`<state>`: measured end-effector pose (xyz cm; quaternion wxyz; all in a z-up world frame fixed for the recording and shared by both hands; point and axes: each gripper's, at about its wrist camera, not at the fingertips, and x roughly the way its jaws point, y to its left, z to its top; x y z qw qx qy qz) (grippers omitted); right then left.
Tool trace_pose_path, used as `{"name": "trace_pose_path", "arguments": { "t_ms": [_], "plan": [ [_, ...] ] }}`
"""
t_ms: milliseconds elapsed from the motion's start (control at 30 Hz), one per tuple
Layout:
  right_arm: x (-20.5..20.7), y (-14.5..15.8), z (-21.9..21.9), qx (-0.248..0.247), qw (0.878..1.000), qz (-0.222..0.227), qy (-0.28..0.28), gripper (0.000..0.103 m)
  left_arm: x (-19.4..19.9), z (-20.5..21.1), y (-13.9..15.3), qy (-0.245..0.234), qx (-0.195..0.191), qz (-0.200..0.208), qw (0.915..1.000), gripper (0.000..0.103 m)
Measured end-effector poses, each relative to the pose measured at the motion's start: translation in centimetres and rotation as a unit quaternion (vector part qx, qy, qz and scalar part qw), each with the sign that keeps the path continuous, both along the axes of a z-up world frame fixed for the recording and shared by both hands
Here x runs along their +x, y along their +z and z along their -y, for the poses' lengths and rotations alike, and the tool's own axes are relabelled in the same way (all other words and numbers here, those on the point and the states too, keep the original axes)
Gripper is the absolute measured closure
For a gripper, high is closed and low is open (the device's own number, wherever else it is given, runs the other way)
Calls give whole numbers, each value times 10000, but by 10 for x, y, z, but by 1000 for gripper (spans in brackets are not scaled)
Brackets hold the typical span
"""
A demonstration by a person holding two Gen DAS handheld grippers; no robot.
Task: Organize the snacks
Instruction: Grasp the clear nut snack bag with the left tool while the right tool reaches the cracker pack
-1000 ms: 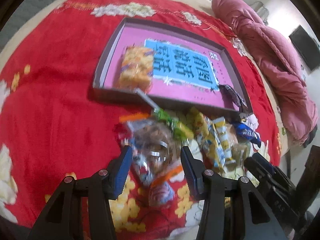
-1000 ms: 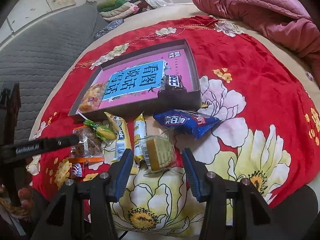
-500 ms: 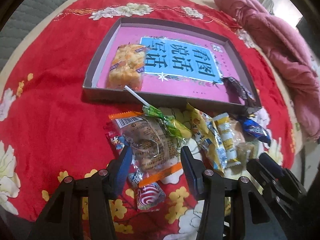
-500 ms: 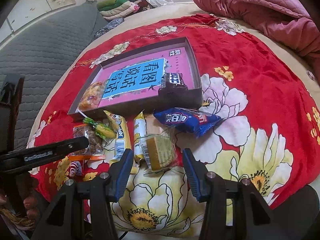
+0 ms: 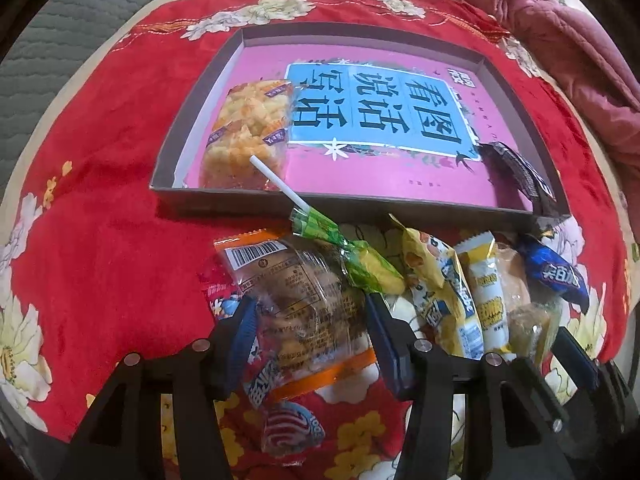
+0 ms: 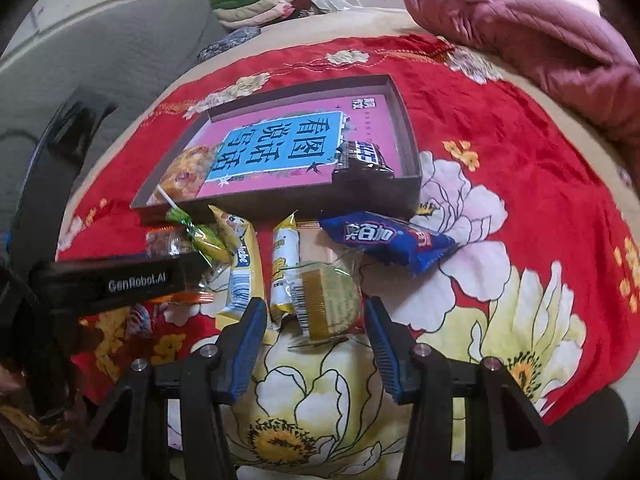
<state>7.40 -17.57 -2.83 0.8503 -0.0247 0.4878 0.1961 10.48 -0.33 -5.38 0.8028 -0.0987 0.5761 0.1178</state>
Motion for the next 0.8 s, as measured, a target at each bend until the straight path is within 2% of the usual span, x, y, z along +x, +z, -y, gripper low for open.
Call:
{"name": "trace_pose_path", "arguments": {
  "t_ms": [67, 133, 233, 367, 533, 800],
  "plan": [
    [0, -2, -4, -115, 9999, 50, 52, 54, 1, -2, -2, 27, -32, -11, 10000, 47],
    [0, -4, -6, -205, 9997, 60, 118, 64, 2, -2, -2, 31, -51, 7, 10000, 48],
    [2, -5, -3, -153, 9998, 47, 106, 68, 0, -6, -3, 16, -161, 63, 9998, 48],
    [5, -4, 5, 96, 10000, -13, 21, 68, -5, -15, -1, 20, -352, 155, 9993, 54],
    [8, -3, 10, 309, 9995, -79, -45, 68, -12, -27, 3, -7, -689, 294, 9972, 56],
    [10, 1, 18, 646, 9977, -137, -124, 68, -33, -53, 18, 14, -1292, 601, 9898, 60]
  ]
}}
